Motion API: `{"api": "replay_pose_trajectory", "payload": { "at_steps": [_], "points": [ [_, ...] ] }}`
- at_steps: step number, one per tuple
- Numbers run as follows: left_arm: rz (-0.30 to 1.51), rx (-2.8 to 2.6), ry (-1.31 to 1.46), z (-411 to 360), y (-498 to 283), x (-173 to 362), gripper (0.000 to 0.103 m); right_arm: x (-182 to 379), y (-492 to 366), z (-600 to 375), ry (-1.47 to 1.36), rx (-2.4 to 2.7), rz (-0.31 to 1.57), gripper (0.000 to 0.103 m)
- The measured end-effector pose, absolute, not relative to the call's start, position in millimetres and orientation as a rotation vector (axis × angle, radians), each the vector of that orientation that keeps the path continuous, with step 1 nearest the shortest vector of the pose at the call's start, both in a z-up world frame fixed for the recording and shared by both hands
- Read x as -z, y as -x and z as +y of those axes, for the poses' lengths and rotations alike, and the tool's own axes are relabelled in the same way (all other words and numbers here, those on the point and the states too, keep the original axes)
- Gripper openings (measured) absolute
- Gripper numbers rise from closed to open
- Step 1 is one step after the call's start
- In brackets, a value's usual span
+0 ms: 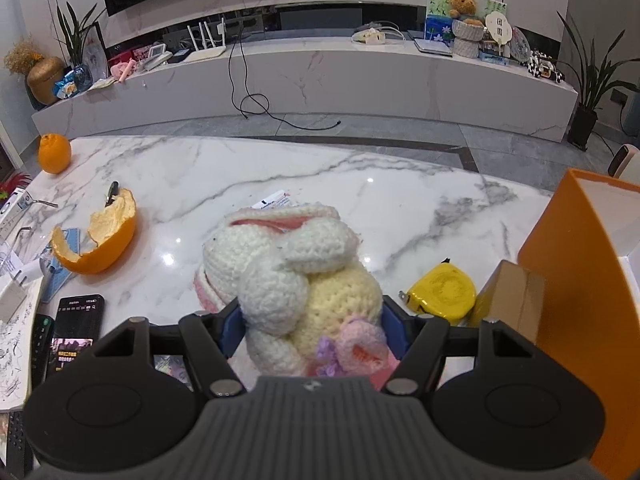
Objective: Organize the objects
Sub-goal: 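Grasp the white crochet bunny with the right tool and lift it, then carry the crochet bunny and orange ball over the orange box with both tools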
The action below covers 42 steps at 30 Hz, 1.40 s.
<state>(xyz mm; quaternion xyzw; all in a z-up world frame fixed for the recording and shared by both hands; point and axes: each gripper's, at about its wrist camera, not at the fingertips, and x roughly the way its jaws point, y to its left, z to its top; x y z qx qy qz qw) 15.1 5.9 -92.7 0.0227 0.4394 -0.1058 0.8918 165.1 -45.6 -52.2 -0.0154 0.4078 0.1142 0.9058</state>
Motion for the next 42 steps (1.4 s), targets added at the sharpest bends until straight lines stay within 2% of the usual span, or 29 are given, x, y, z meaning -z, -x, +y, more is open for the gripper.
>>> {"api": "replay_pose_trajectory", "payload": {
  "at_steps": [26,42],
  "points": [
    [0.878,0.174,-0.009,-5,2,52,0.048,-17,-106,-120,-0.019,-0.262,0.66,0.069],
    [0.81,0.204,-0.099,-62,10,-2,0.048,-55,-60,-201,-0.124,-0.201,0.541,0.069]
  ]
}}
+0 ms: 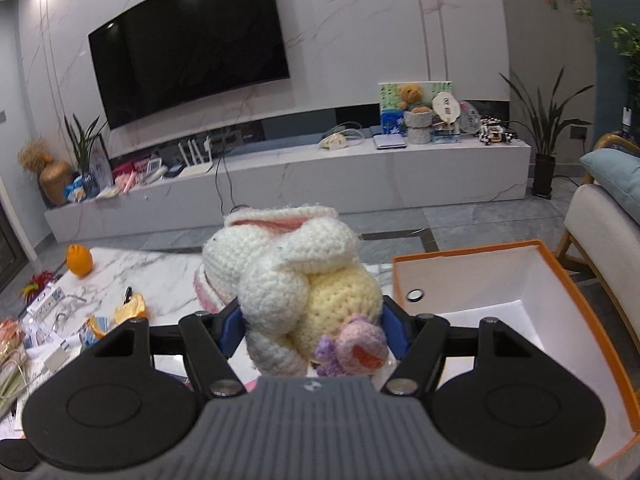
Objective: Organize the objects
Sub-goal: 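Carry the crochet bunny and orange ball over the orange box with both tools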
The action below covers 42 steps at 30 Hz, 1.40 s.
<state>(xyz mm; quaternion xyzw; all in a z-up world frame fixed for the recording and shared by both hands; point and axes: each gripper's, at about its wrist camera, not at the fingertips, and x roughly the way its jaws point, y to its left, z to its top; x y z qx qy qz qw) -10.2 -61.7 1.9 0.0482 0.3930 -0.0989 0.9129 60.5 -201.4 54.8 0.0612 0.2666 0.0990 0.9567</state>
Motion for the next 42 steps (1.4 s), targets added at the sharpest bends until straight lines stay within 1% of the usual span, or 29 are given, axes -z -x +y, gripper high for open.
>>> {"api": "replay_pose_trajectory", "payload": {
  "at_steps": [16,27,30,37,42],
  "points": [
    [0.745,0.293,-0.105,-129,-10,-43,0.048,-56,-31,-300,-0.224,-0.041,0.494,0.069],
    [0.711,0.4,-0.107,-203,-41,-49,0.048,-37,-40,-360,-0.283,0.071,0.534,0.069],
    [0.709,0.424,-0.124,-220,-53,-47,0.048,-30,-49,-367,-0.297,0.086,0.55,0.069],
    [0.758,0.414,-0.211,-253,-82,-22,0.048,-22,-65,-375,-0.328,0.107,0.571,0.069],
    [0.791,0.407,-0.258,-266,-93,-5,0.048,-14,-78,-368,-0.287,0.108,0.592,0.069]
  ]
}}
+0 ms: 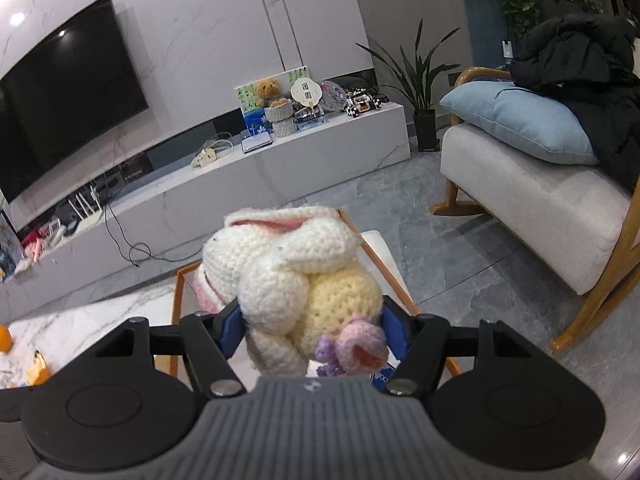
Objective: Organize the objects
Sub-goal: 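Carry the crochet bunny and orange ball over the orange box with both tools, then open the left tool to drop the ball while the right tool releases the bunny into the box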
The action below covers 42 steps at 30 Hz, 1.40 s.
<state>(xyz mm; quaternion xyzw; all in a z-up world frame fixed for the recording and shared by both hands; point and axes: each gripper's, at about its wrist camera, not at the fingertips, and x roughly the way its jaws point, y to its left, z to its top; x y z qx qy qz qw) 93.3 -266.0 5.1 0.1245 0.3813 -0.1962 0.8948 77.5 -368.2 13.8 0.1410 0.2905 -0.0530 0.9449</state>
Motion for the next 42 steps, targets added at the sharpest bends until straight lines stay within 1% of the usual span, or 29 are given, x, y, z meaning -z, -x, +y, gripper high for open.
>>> {"api": "replay_pose_trajectory", "payload": {
  "at_steps": [4,18,22,25,30,34,36,38,40,42],
  "points": [
    [0.807,0.383,-0.306,-273,-101,4,0.048,-4,-89,-363,-0.249,0.085,0.627,0.069],
    [0.839,0.392,-0.336,-280,-120,25,0.048,25,-117,-358,-0.249,0.048,0.714,0.069],
    [0.85,0.418,-0.37,-290,-122,28,0.048,36,-126,-356,-0.227,0.023,0.771,0.069],
    [0.849,0.423,-0.447,-298,-122,35,0.048,44,-134,-352,-0.174,0.019,0.82,0.069],
    [0.863,0.434,-0.46,-302,-124,42,0.048,53,-140,-357,-0.164,0.022,0.866,0.07],
    [0.872,0.442,-0.469,-305,-126,45,0.05,58,-141,-361,-0.183,0.015,0.896,0.072],
    [0.862,0.444,-0.473,-305,-124,46,0.055,63,-144,-363,-0.195,0.013,0.921,0.073],
    [0.854,0.445,-0.475,-306,-123,48,0.057,67,-146,-364,-0.198,0.012,0.929,0.073],
    [0.854,0.451,-0.458,-306,-123,47,0.061,66,-145,-364,-0.194,0.02,0.928,0.072],
    [0.859,0.458,-0.444,-305,-124,46,0.07,64,-144,-363,-0.199,0.026,0.922,0.073]
  ]
}}
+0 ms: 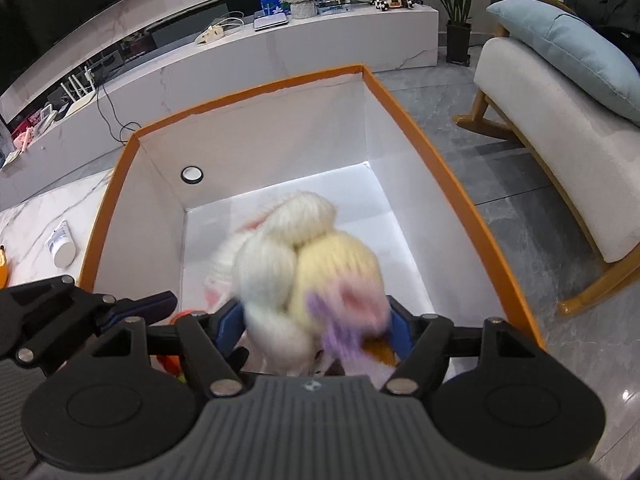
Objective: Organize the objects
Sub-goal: 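Open the left tool to drop the ball while the right tool releases the bunny into the box, then withdraw both tools from the box back toward the table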
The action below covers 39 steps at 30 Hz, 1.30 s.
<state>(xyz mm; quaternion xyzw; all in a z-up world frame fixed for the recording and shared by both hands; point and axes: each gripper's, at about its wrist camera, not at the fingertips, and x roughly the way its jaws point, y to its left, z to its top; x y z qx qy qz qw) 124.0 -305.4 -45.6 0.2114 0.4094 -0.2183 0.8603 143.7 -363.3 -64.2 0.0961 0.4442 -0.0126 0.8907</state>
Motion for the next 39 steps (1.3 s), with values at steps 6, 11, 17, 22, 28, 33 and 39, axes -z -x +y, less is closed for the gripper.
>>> {"api": "replay_pose_trajectory", "payload": {
  "at_steps": [6,11,17,22,28,33,39],
  "points": [
    [0.846,0.453,-0.367,-297,-125,37,0.086,52,-140,-362,-0.205,0.048,0.861,0.079],
    [0.863,0.477,-0.252,-286,-130,28,0.093,35,-135,-364,-0.238,0.065,0.795,0.08],
    [0.821,0.489,-0.208,-277,-129,14,0.103,14,-124,-368,-0.286,0.082,0.722,0.08],
    [0.802,0.495,-0.194,-268,-123,5,0.103,2,-117,-368,-0.302,0.092,0.69,0.08],
    [0.776,0.509,-0.153,-253,-116,-5,0.103,-13,-109,-363,-0.302,0.096,0.653,0.08],
    [0.743,0.492,-0.128,-233,-112,-18,0.103,-22,-104,-353,-0.295,0.092,0.634,0.08],
    [0.718,0.479,-0.112,-195,-107,-28,0.103,-26,-100,-335,-0.248,0.068,0.632,0.08]
  ]
}}
